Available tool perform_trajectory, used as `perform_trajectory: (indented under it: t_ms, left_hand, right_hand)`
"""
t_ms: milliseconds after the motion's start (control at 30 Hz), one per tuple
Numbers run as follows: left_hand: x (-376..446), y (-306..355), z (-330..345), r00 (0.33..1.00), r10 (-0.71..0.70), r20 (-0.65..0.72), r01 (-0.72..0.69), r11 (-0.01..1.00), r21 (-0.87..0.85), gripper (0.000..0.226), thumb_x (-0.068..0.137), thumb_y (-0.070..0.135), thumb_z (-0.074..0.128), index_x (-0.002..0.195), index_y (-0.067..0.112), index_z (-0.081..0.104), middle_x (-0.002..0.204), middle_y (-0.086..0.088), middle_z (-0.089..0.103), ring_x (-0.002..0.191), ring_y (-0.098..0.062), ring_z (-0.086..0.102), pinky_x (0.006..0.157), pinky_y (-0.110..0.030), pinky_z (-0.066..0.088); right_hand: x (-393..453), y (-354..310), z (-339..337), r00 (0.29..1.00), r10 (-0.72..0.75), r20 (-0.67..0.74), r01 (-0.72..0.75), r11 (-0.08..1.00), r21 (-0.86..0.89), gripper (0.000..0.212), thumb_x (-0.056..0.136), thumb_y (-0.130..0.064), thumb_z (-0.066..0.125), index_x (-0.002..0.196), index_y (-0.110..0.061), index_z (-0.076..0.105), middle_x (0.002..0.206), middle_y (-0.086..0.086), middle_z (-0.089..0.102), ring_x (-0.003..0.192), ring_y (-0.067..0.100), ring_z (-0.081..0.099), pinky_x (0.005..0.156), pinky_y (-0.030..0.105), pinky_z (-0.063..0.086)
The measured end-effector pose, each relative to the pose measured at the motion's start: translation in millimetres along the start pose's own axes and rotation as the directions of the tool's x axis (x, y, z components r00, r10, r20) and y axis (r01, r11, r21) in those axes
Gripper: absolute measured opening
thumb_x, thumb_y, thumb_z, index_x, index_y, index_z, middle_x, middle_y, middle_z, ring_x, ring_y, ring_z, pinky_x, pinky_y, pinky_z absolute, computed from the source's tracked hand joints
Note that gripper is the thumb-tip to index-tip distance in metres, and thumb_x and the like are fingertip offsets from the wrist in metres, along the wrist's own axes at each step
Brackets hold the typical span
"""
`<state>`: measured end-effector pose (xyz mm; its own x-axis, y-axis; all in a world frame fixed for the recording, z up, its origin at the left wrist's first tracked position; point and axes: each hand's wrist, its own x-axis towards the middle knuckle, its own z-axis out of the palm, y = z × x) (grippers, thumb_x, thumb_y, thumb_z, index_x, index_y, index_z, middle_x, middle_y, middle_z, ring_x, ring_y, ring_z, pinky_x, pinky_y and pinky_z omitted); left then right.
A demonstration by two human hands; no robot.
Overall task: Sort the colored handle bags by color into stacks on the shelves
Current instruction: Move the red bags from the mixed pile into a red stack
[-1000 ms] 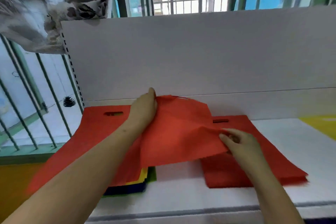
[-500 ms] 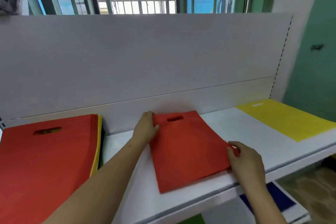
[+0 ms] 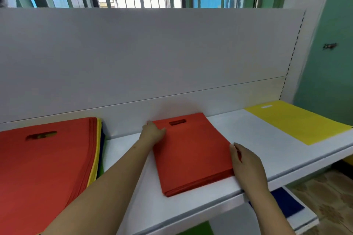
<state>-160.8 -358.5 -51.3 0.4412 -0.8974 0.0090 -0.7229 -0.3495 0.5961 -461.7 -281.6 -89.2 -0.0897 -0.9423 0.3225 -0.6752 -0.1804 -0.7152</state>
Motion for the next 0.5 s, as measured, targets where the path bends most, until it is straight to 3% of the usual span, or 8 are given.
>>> perform_trajectory:
  t_ms: [67, 167, 267, 367, 500]
  left_hand:
    - [3, 1, -12, 1.0, 0.023, -0.018, -0.024, 1.0, -0.014, 0.067, 0.091, 0.038, 0.059, 0.139, -0.004, 0.038, 0.134, -0.025, 0.05, 0.126, -0.038, 0.048, 0.097, -0.036, 0.042]
    - [0, 5, -45, 0.99, 0.118, -0.08, -0.118, 0.993, 0.009, 0.05, 0.092, 0.032, 0.056, 0.127, -0.003, 0.049, 0.126, -0.023, 0.055, 0.122, -0.037, 0.051, 0.085, -0.03, 0.04]
    - [-18, 8, -94, 0.959, 0.242, -0.151, -0.228, 0.968, 0.102, 0.052, 0.097, 0.033, 0.055, 0.138, 0.003, 0.044, 0.137, -0.018, 0.051, 0.127, -0.032, 0.048, 0.097, -0.032, 0.038]
    - [-40, -15, -148, 0.898, 0.397, -0.192, -0.343, 0.903, 0.26, 0.051, 0.097, 0.032, 0.053, 0.143, 0.011, 0.044, 0.14, -0.012, 0.049, 0.128, -0.027, 0.047, 0.104, -0.034, 0.038]
    - [-65, -82, -216, 0.884, 0.406, -0.229, -0.277, 0.853, 0.442, 0.046, 0.095, 0.03, 0.052, 0.139, 0.016, 0.048, 0.134, -0.007, 0.05, 0.125, -0.025, 0.046, 0.103, -0.042, 0.042]
  right_hand:
    - [3, 2, 2, 1.0, 0.01, -0.019, -0.011, 1.0, -0.009, 0.051, 0.098, -0.057, 0.022, 0.081, -0.028, 0.061, 0.077, -0.01, 0.063, 0.075, 0.012, 0.061, 0.065, 0.033, 0.049]
    - [8, -4, 6, 0.992, 0.017, -0.123, -0.035, 0.989, -0.146, 0.063, 0.099, -0.057, 0.019, 0.097, -0.017, 0.069, 0.095, 0.002, 0.07, 0.089, 0.025, 0.062, 0.078, 0.042, 0.051]
    - [11, -38, 17, 0.973, -0.025, -0.231, -0.007, 0.991, -0.136, 0.059, 0.099, -0.046, 0.026, 0.118, -0.006, 0.065, 0.126, 0.015, 0.062, 0.118, 0.037, 0.052, 0.1, 0.048, 0.041]
    - [-1, -100, 40, 0.976, -0.195, -0.101, 0.197, 0.98, 0.015, 0.057, 0.096, -0.045, 0.032, 0.125, -0.005, 0.061, 0.131, 0.015, 0.059, 0.124, 0.034, 0.05, 0.107, 0.044, 0.035]
    - [-48, -182, 88, 0.879, -0.453, 0.152, 0.407, 0.877, 0.256, 0.046, 0.097, -0.038, 0.052, 0.134, -0.011, 0.055, 0.139, 0.008, 0.054, 0.131, 0.024, 0.045, 0.108, 0.024, 0.025]
